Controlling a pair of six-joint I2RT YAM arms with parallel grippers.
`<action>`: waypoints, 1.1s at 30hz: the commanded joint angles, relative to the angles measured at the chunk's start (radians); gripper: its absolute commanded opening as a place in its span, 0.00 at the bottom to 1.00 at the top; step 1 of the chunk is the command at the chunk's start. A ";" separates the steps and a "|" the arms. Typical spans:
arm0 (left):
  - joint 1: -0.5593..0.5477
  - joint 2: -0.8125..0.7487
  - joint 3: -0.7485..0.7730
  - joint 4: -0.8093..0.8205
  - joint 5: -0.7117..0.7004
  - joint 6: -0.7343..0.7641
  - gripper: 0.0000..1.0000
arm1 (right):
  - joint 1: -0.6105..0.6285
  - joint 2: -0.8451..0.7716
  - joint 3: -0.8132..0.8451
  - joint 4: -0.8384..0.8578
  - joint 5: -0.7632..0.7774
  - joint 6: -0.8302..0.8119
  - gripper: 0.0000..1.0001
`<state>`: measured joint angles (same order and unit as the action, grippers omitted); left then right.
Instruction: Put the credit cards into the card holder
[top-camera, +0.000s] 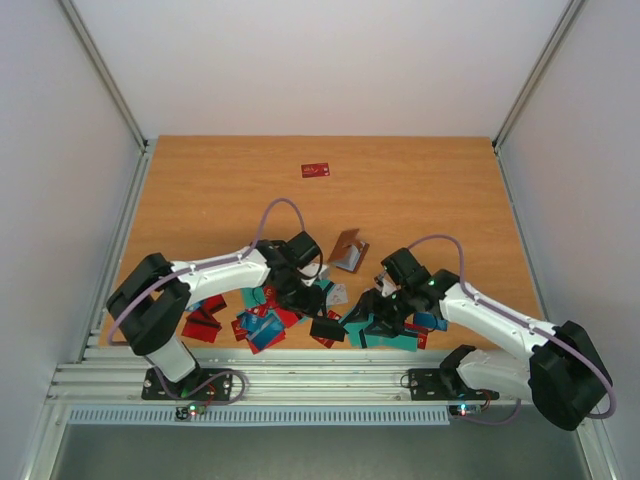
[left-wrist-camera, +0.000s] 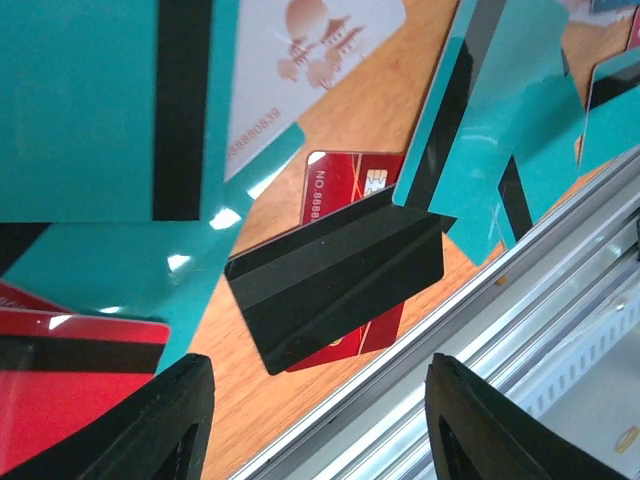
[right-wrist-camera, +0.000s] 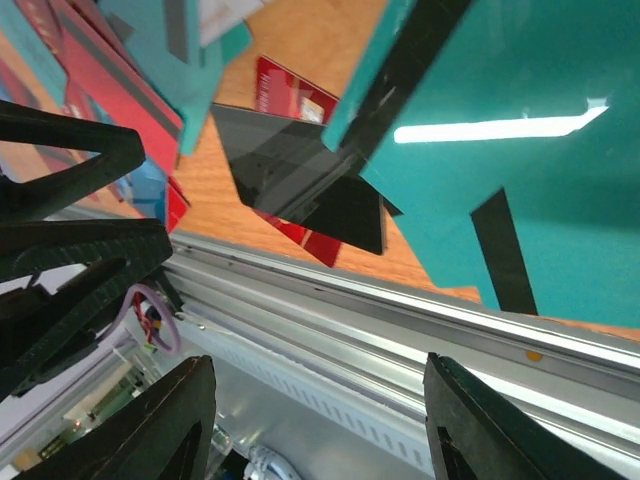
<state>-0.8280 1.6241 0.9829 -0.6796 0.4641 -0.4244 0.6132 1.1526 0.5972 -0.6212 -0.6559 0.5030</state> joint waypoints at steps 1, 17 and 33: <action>-0.029 0.034 0.041 0.009 -0.034 0.023 0.57 | 0.060 -0.046 -0.064 0.087 0.074 0.191 0.59; -0.066 0.178 0.162 -0.025 -0.048 0.102 0.56 | 0.128 -0.027 -0.073 0.110 0.119 0.229 0.59; -0.099 0.226 0.073 0.037 -0.035 0.093 0.56 | 0.129 -0.095 -0.111 0.042 0.111 0.199 0.60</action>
<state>-0.9077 1.8389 1.1168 -0.6674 0.4271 -0.3351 0.7307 1.0721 0.4984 -0.5617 -0.5468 0.7132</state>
